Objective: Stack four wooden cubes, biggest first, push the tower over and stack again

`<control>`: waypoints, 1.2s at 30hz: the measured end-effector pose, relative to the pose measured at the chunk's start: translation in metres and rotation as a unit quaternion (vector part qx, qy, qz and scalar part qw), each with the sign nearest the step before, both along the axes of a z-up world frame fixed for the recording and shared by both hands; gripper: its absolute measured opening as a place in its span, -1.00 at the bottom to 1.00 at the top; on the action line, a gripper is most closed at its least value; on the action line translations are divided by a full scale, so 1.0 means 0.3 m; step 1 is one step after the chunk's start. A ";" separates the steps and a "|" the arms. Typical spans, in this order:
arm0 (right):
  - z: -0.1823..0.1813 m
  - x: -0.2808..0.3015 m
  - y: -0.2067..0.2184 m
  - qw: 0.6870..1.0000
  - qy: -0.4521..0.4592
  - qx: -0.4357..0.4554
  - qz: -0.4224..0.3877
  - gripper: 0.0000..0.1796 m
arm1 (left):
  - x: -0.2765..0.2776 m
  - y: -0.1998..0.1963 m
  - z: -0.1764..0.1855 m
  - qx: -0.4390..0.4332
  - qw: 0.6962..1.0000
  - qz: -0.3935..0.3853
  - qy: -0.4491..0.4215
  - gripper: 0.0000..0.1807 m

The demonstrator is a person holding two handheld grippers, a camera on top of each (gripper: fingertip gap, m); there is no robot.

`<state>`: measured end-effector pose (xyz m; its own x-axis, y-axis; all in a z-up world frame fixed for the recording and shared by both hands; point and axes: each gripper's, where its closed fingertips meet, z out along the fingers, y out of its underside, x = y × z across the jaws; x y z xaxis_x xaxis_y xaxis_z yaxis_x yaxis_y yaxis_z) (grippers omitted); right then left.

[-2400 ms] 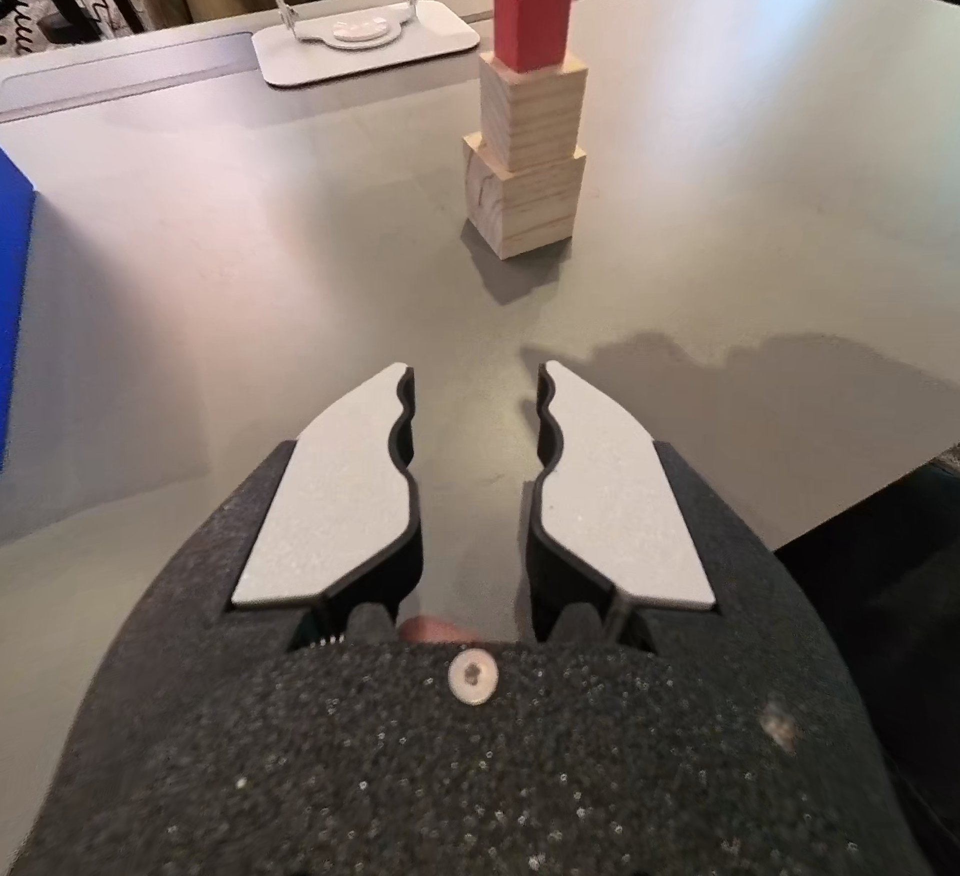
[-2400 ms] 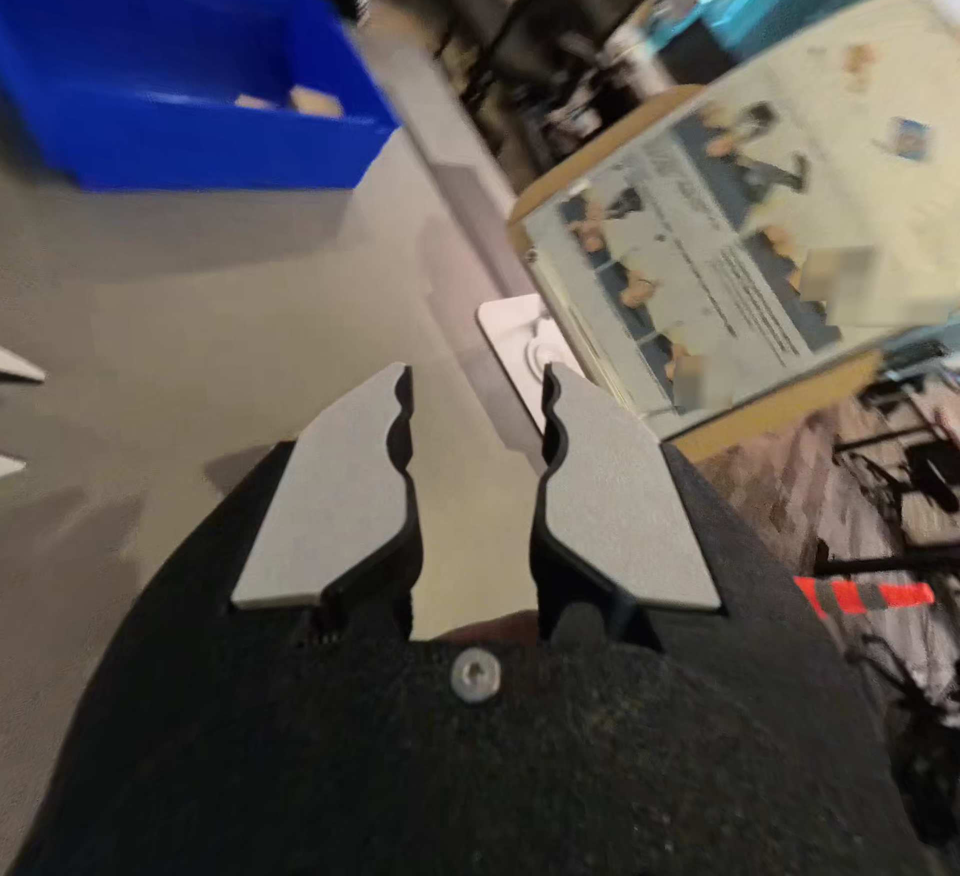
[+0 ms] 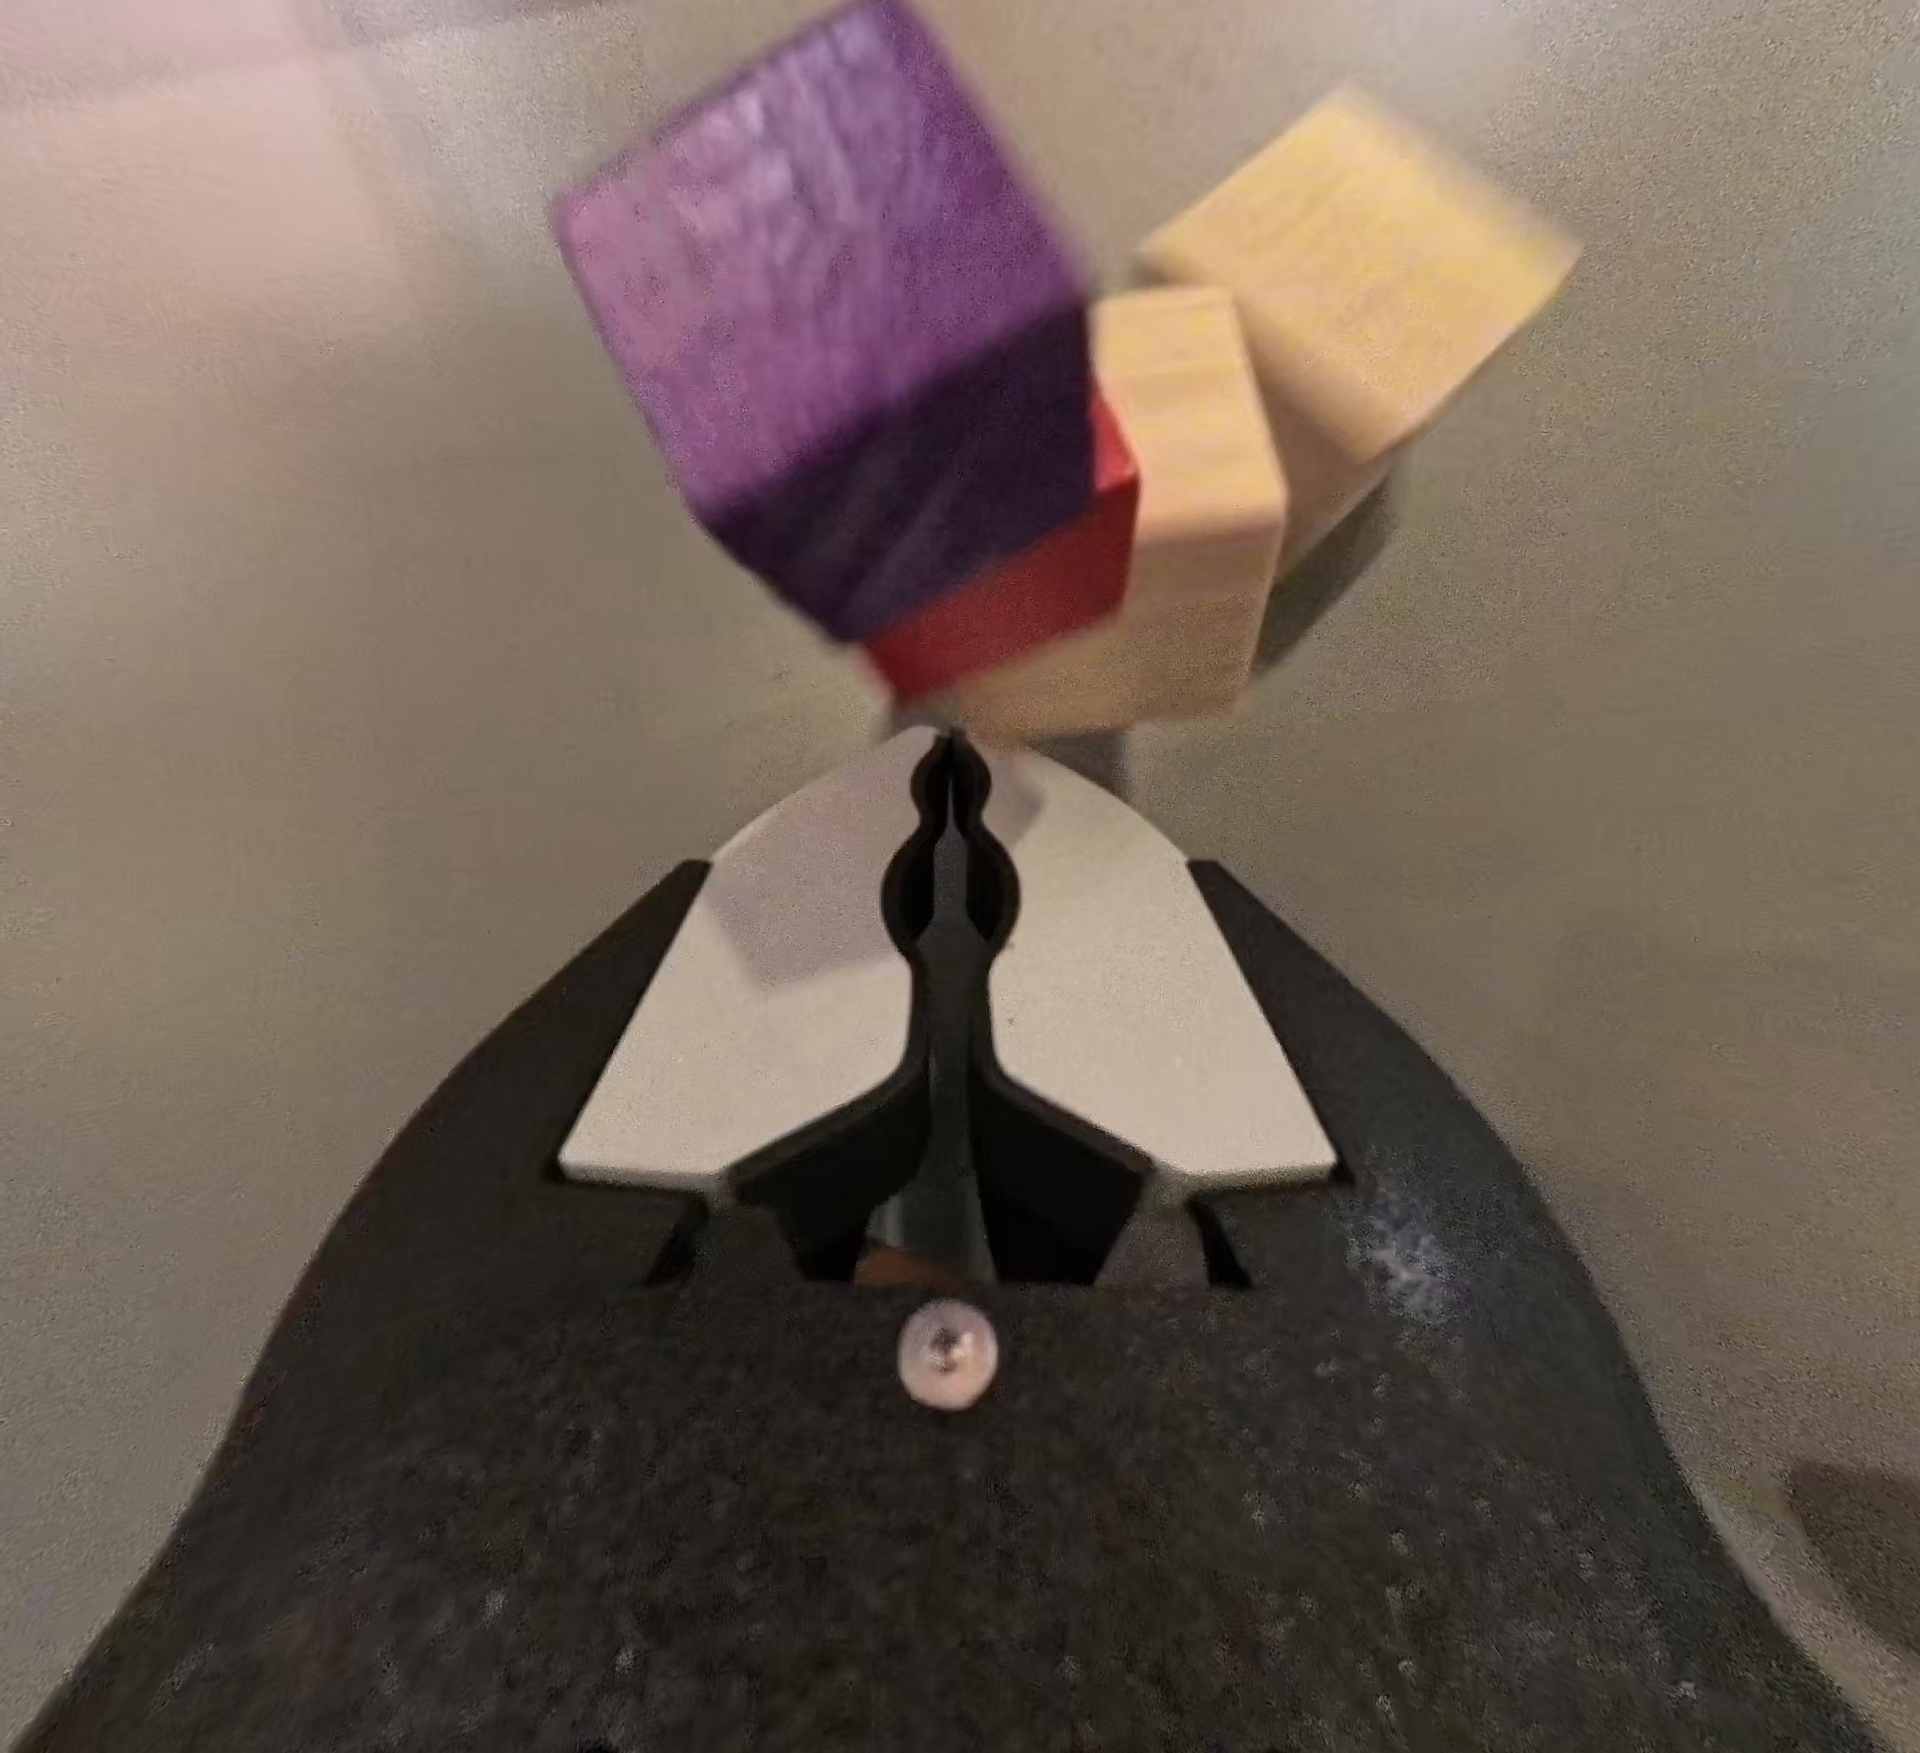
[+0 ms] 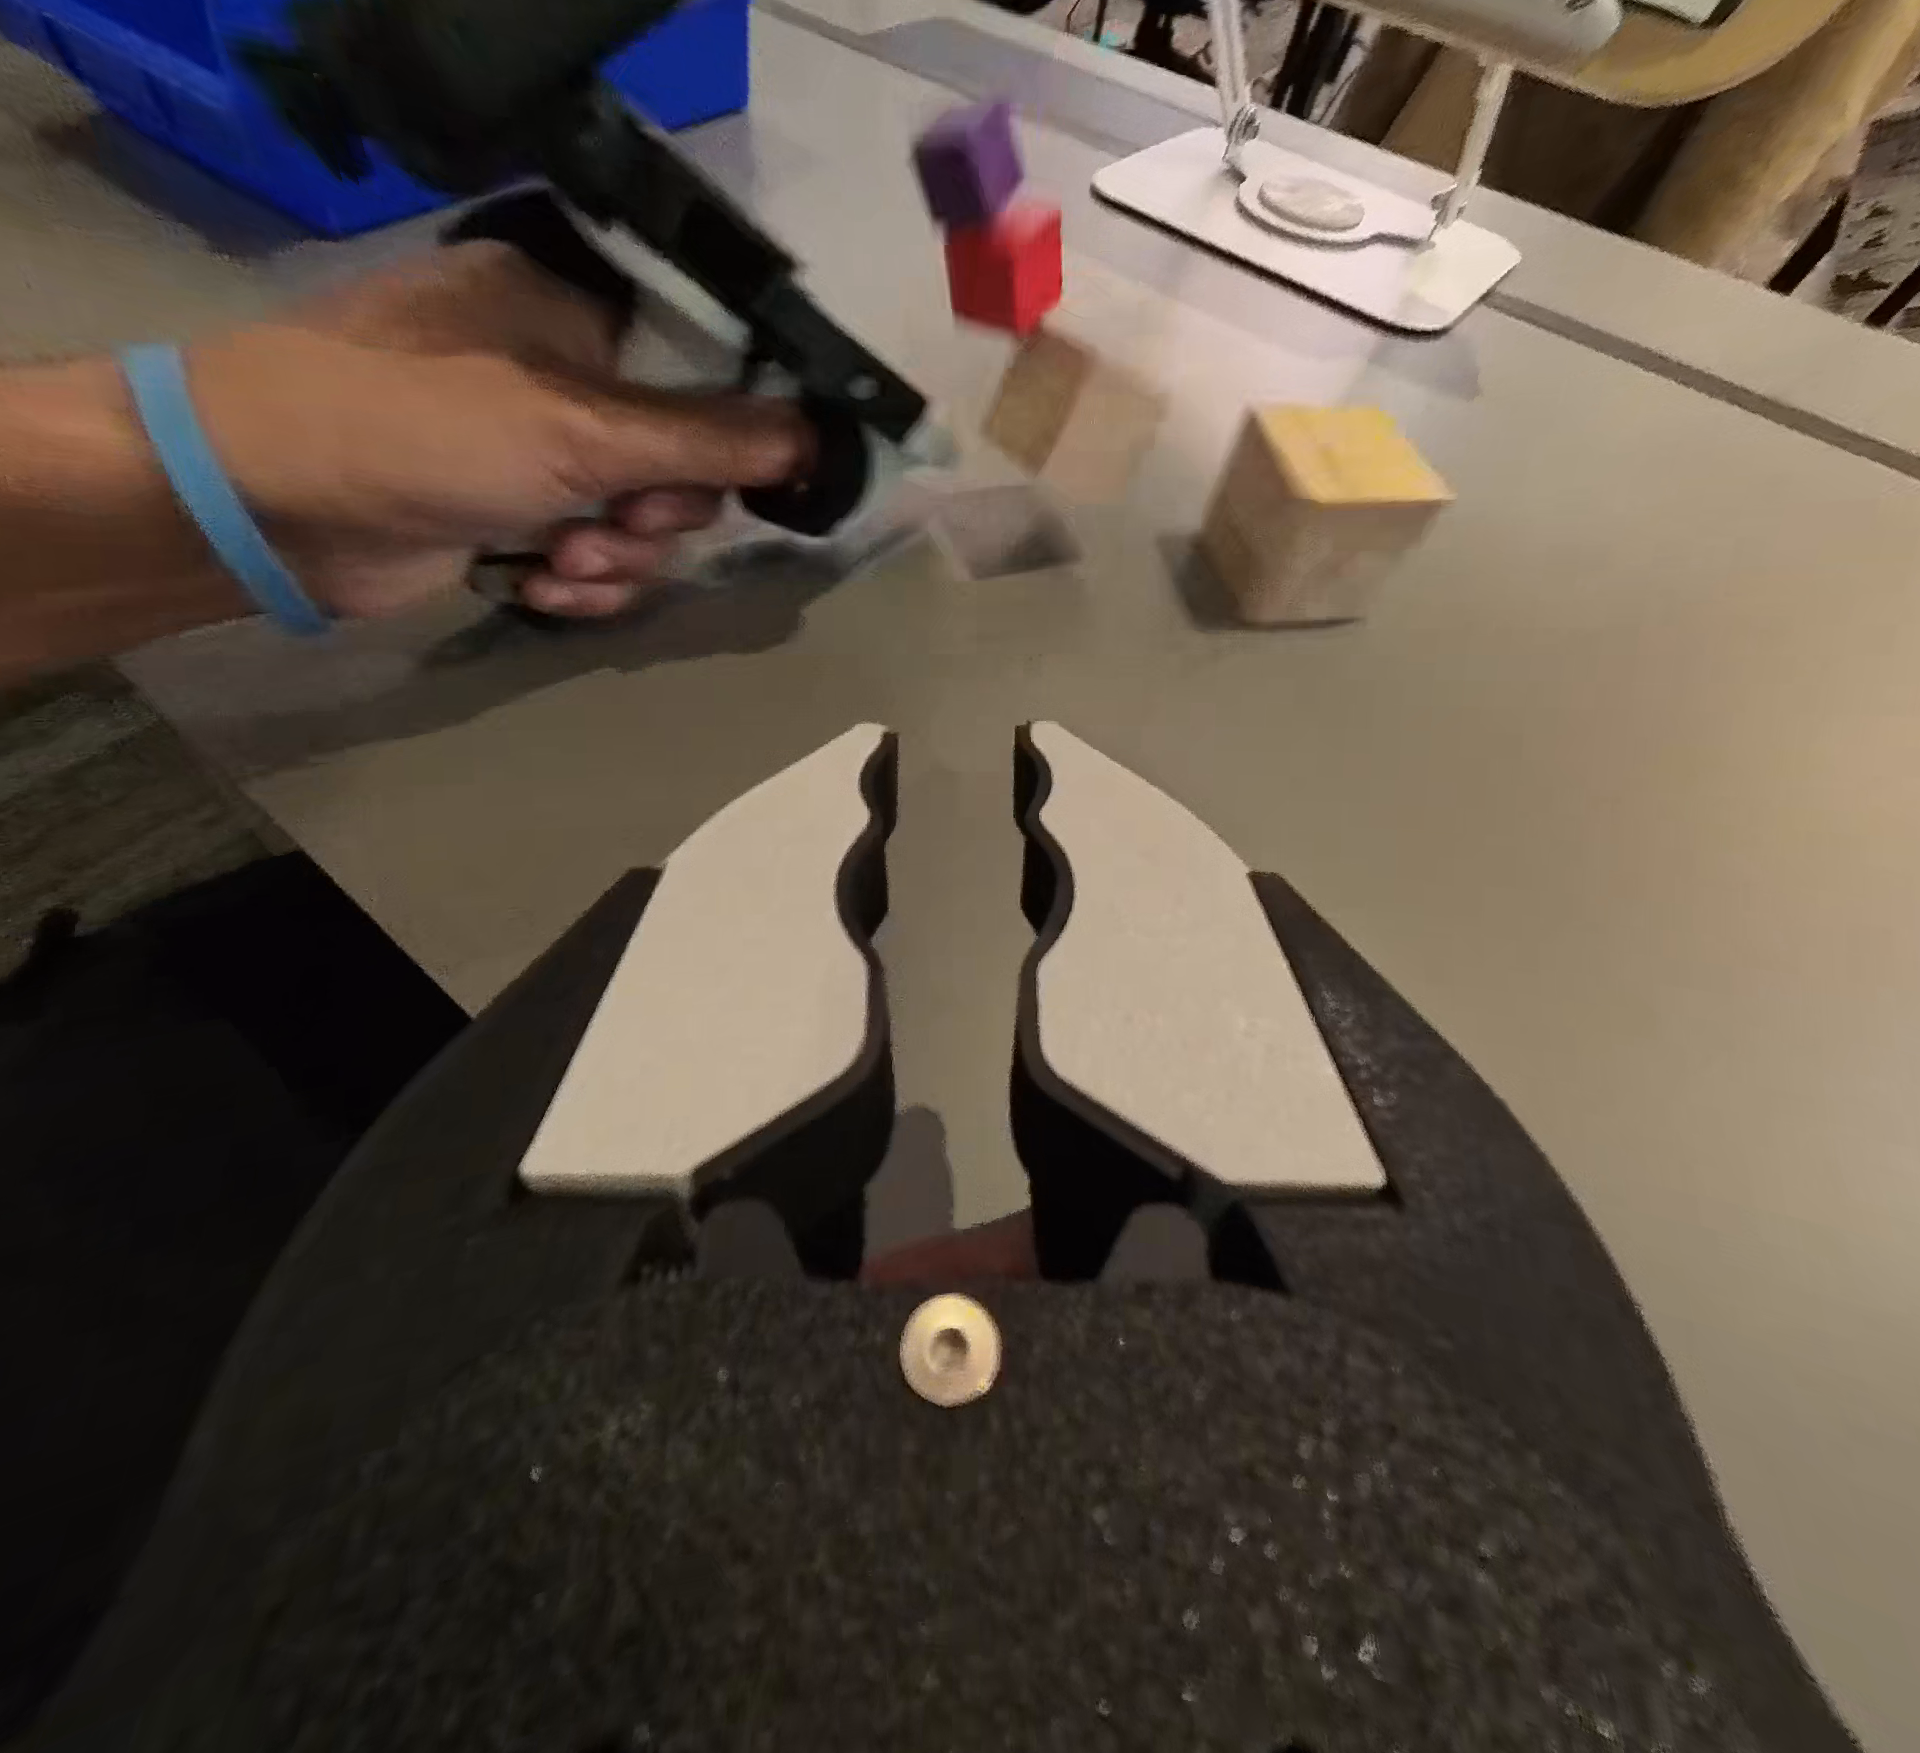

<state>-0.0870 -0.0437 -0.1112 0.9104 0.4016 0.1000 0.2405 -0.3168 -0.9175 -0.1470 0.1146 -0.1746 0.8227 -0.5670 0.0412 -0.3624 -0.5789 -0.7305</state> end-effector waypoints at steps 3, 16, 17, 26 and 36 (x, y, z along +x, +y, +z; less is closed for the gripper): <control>-0.003 0.029 -0.006 1.000 0.015 -0.006 -0.004 -0.77 | -0.134 -0.080 0.049 0.016 0.999 0.014 -0.024 -1.00; -0.066 0.038 0.013 0.998 -0.005 -0.016 -0.066 -0.71 | -0.508 -0.288 0.219 0.212 0.966 0.056 -0.134 -0.50; -0.065 0.036 0.013 0.998 -0.009 -0.014 -0.067 -0.71 | -0.502 -0.291 0.215 0.209 0.967 0.054 -0.133 -0.48; -0.063 0.046 0.010 0.997 -0.019 -0.011 -0.068 -0.71 | -0.463 -0.311 0.182 0.212 0.971 0.033 -0.100 -0.41; -0.076 0.048 0.003 0.998 -0.026 -0.018 -0.063 -0.72 | -0.438 -0.319 0.165 0.202 0.975 0.023 -0.089 -0.41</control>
